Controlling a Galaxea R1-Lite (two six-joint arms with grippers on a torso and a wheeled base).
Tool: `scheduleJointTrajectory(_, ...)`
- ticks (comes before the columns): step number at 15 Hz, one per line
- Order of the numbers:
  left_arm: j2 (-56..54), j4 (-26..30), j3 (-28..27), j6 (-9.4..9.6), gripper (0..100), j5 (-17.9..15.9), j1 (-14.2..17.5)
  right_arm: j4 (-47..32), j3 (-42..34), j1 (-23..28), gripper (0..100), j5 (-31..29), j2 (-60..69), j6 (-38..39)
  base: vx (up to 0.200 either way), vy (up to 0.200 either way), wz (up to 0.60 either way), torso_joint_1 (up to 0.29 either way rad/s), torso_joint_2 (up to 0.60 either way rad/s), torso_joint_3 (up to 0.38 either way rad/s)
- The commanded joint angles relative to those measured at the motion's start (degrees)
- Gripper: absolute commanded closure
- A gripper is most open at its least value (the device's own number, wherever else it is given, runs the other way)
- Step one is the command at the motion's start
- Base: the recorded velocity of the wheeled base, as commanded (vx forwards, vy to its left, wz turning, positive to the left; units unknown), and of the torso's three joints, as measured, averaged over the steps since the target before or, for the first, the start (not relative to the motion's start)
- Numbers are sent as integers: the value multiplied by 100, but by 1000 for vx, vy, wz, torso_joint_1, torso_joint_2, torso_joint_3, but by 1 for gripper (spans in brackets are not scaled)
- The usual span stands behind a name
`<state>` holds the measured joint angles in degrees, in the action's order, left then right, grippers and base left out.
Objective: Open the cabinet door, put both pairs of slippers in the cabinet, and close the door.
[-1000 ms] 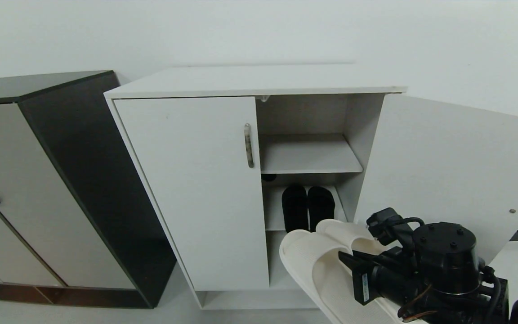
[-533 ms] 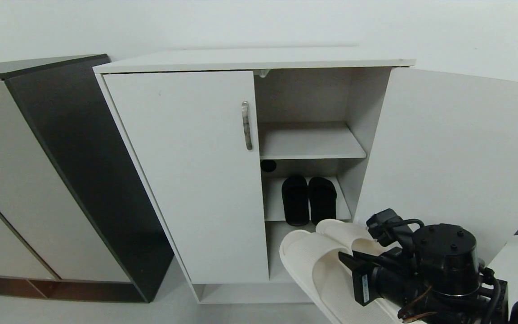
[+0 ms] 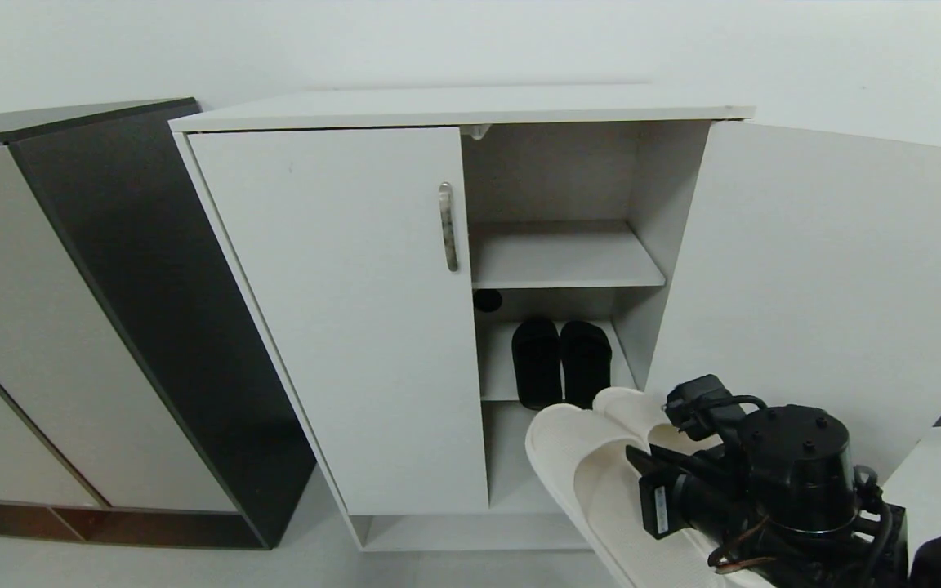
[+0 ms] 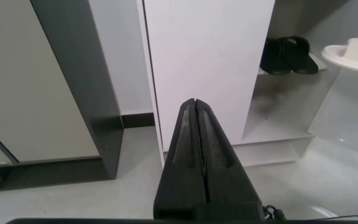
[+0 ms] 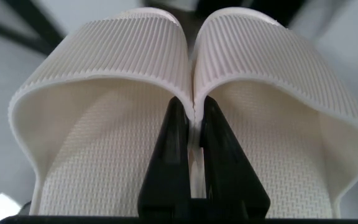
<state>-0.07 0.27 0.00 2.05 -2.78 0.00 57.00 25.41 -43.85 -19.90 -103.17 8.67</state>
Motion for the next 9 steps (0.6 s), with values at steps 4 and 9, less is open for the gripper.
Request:
scheduleJointTrajectory(4,7,0,0,6,100,-3,0,48,1116,-256,100,-1763,-1012,-234,0,0,0,0,0,0)
scheduleJointTrajectory(9,7,0,0,-3,100,-3,0,-3301,3111,-625,100,-1834,-63,469,0,0,0,0,0,0)
